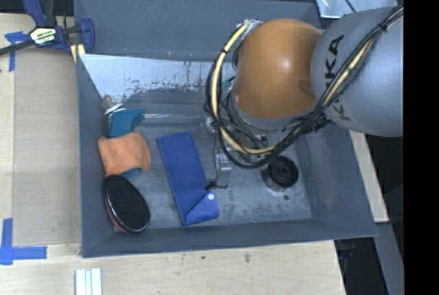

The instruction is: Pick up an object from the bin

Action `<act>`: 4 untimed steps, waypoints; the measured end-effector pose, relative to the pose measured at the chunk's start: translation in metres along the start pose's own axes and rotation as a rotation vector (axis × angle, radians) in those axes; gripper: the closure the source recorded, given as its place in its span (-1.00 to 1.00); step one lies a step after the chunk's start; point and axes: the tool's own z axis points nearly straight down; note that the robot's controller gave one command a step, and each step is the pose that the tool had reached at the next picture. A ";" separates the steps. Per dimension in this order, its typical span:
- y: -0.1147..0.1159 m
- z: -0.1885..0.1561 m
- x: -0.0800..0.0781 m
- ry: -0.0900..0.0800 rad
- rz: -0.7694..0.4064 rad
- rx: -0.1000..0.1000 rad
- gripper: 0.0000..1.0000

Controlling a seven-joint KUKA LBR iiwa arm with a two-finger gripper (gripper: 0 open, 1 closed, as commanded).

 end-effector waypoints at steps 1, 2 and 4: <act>-0.001 -0.005 -0.002 -0.009 0.003 -0.001 -1.00; 0.006 0.054 0.014 -0.010 -0.185 0.000 -1.00; 0.004 0.066 0.037 -0.007 -0.768 0.002 -1.00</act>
Offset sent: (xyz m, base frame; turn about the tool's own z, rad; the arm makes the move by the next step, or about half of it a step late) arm -0.0372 0.0146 -0.1373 -0.4444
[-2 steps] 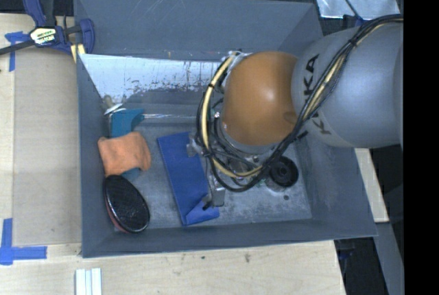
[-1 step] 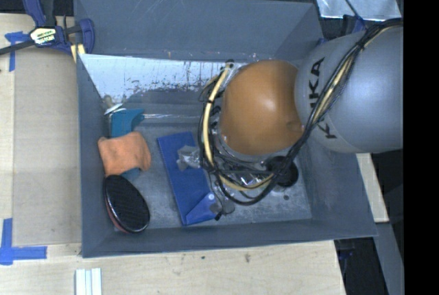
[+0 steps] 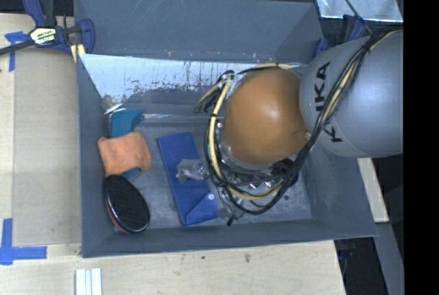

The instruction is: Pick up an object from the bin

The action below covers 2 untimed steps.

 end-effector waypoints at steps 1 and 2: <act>0.010 0.053 -0.008 -0.002 -0.169 0.002 -1.00; 0.010 0.067 -0.015 0.020 -0.406 -0.007 1.00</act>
Offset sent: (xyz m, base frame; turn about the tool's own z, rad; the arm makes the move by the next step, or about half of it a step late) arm 0.0051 0.0188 -0.0717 -0.4107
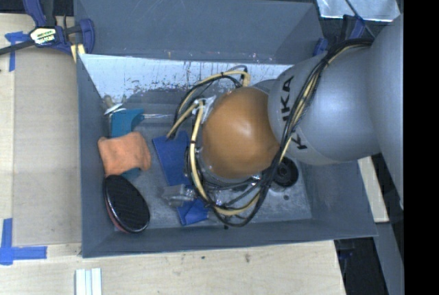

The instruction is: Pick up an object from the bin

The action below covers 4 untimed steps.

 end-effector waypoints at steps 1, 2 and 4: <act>0.000 0.000 0.000 0.000 0.000 0.000 1.00; 0.000 -0.002 0.000 -0.001 0.001 0.000 1.00; -0.001 -0.017 0.000 -0.015 0.003 0.010 1.00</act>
Offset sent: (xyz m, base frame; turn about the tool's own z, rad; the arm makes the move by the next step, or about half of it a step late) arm 0.0000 0.0001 0.0153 0.0001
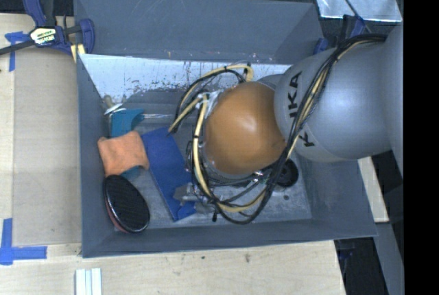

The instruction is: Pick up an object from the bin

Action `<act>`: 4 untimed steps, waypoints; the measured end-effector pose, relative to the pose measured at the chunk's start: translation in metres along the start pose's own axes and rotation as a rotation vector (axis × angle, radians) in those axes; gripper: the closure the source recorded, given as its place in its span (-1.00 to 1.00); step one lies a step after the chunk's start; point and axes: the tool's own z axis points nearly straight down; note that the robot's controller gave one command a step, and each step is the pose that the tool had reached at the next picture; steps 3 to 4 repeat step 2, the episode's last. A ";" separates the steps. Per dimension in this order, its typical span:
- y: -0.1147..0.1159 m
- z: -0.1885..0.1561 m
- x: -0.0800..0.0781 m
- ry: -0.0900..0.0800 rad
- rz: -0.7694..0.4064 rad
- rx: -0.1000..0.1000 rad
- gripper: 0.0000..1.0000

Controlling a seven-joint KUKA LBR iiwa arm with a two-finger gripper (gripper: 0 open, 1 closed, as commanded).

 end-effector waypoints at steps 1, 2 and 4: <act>0.001 -0.007 0.000 -0.002 0.000 -0.001 1.00; 0.002 -0.025 0.001 0.000 -0.001 -0.005 1.00; 0.002 -0.025 0.001 0.000 -0.001 -0.005 1.00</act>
Offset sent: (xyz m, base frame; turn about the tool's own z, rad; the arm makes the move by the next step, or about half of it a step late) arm 0.0001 0.0001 0.0093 0.0000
